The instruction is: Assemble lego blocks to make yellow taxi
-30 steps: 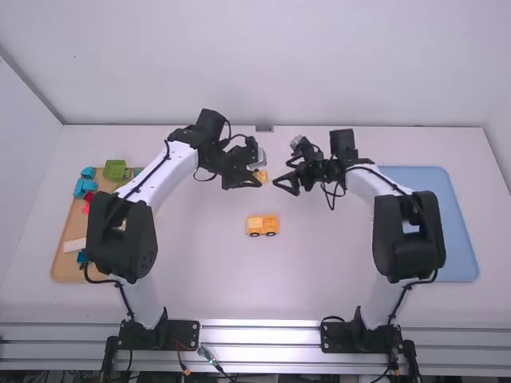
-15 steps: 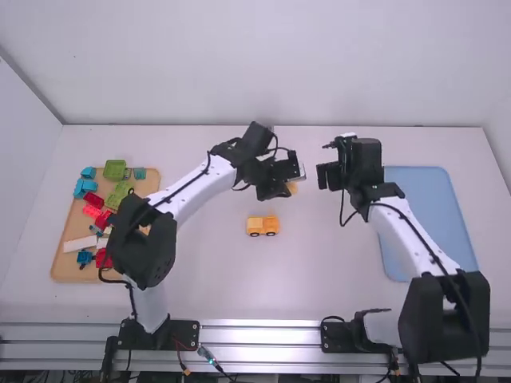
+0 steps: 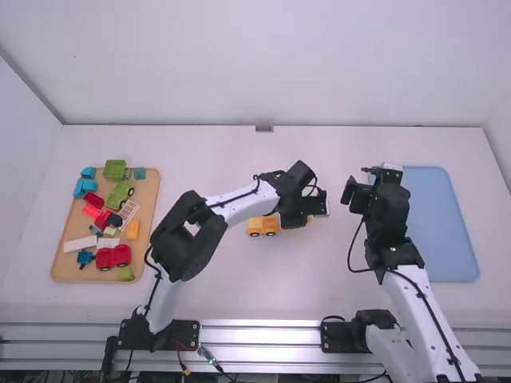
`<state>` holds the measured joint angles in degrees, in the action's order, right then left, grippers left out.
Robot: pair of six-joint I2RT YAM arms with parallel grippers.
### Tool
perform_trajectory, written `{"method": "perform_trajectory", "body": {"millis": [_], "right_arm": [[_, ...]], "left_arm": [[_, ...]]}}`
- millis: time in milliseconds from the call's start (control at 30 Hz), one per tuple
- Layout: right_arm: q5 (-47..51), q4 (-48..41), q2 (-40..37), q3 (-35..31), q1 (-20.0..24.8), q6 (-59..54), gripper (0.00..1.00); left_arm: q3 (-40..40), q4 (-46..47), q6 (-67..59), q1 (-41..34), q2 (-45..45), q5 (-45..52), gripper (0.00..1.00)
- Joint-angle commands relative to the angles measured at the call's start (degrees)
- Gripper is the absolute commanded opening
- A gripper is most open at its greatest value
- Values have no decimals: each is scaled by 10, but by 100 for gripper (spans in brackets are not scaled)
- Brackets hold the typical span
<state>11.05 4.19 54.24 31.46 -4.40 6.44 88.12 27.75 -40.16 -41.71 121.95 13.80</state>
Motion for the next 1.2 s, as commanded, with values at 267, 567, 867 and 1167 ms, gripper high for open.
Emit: {"method": "perform_trajectory", "body": {"millis": [267,567,867,1167], "right_arm": [[6,4,-25,-20,0,7,99],[5,43,13,-19,-2,7,99],[-42,82,37,-19,-1,-19,99],[-42,96,43,-19,-1,-20,99]], "left_arm": [[-7,17,7,3,19,-69,5],[-30,-7,-17,1,19,-40,7],[-31,-8,-30,1,19,-37,46],[-23,-14,-30,2,18,-38,99]]}}
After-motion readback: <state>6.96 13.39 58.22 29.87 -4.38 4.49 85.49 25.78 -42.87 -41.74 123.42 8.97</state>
